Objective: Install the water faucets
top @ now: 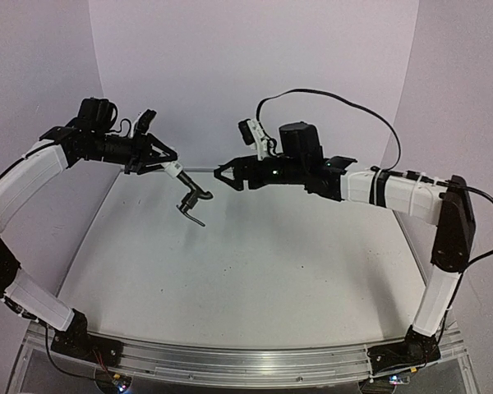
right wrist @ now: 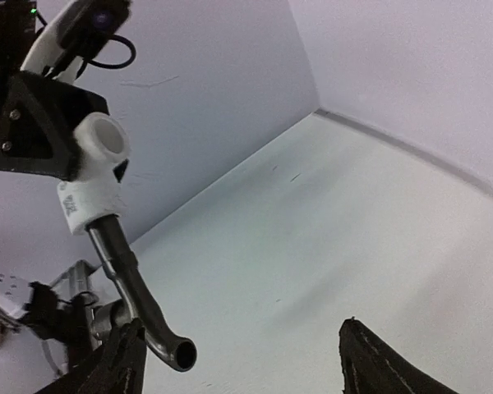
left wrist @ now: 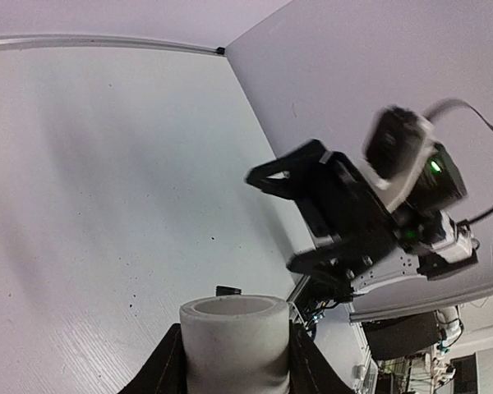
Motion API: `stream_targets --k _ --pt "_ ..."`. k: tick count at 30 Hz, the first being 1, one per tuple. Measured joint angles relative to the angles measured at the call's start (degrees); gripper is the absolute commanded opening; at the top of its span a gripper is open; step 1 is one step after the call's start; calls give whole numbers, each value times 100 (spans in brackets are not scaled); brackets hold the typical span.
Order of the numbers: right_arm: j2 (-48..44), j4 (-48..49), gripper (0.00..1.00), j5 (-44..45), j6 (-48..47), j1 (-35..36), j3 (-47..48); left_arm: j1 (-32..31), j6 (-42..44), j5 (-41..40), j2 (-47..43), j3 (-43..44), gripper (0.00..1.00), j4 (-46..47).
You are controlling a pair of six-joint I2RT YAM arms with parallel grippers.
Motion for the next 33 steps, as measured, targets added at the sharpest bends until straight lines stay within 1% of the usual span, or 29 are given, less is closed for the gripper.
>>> stream_targets --k 2,4,8,10,13,16,19,22,24,30,32,33 --pt "-186 -112 85 996 -627 466 35 29 -176 -86 73 3 0 -25" --pt "-153 -223 86 1870 -1201 1004 226 58 -318 -147 130 22 0 -67" --pt "361 -363 89 3437 -2362 1929 854 95 -552 -241 191 142 0 -125" --pt "722 -393 91 4128 -2937 2248 1164 102 -630 -252 194 203 0 -124" --pt "1234 -432 92 4991 -3719 2516 1504 112 -730 -259 192 236 0 -121" --pt "1643 -312 93 5730 -4403 2612 1700 114 -756 -336 196 236 0 -135" --pt "1811 -63 92 6279 -4944 2617 1748 130 -779 -373 207 236 0 -133" --pt "1847 110 89 6646 -5292 2594 1763 140 -804 -340 207 236 0 -128" --pt "1858 270 84 6829 -5470 2576 1783 140 -836 -320 207 236 0 -130" --pt "1903 453 62 6903 -5731 2494 1873 152 -864 -198 207 236 0 21" --pt "1903 447 46 6843 -5720 2488 1873 158 -832 -196 207 236 0 58" --pt "1901 433 41 6781 -5712 2480 1873 169 -792 -199 207 236 0 72"
